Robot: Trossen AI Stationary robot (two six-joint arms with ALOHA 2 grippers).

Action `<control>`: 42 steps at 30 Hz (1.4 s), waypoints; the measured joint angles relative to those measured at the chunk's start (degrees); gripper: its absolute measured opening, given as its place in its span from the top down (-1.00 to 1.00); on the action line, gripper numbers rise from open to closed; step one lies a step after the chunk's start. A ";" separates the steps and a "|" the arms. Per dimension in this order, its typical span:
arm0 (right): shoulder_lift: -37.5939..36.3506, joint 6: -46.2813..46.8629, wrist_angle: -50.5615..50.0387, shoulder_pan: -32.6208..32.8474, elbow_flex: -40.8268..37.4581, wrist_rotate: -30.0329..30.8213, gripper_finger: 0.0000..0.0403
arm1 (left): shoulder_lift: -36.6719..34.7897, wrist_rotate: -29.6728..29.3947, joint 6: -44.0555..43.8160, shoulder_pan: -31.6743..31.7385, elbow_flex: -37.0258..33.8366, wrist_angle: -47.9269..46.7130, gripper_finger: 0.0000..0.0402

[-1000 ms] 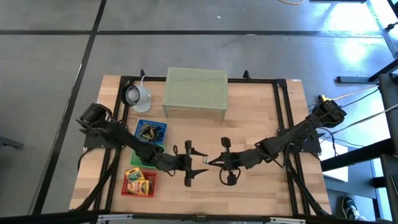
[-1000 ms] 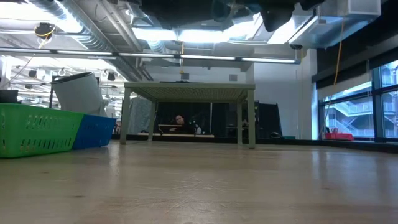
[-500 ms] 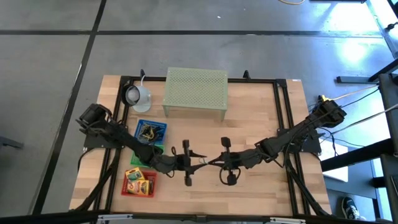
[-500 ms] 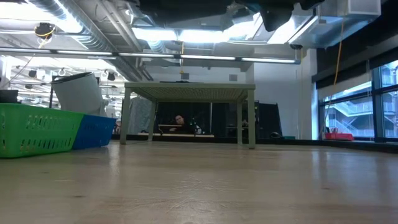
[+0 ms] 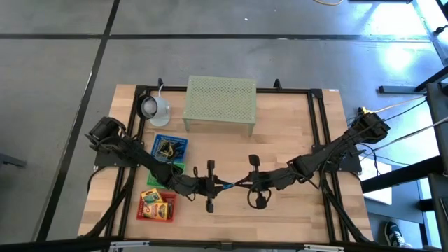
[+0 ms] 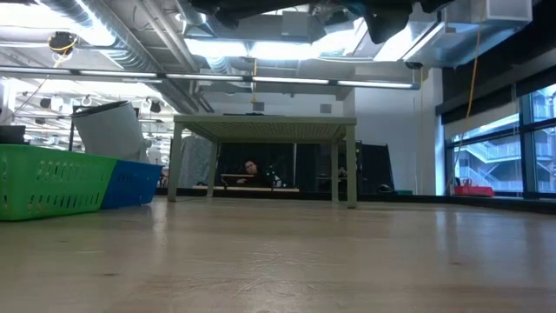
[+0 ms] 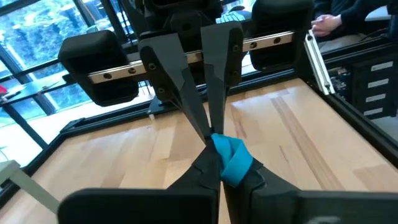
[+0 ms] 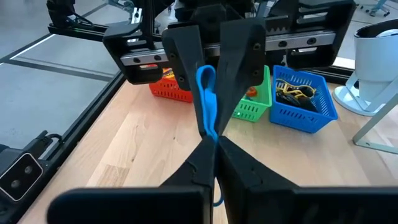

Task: Pick & Place Office Desk Supplies
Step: Put the blue rubber band into the blue bin

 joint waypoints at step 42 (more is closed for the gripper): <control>-0.02 0.15 -0.10 -0.02 0.02 0.44 0.94 | -0.09 6.14 -3.46 0.22 -0.02 2.21 0.97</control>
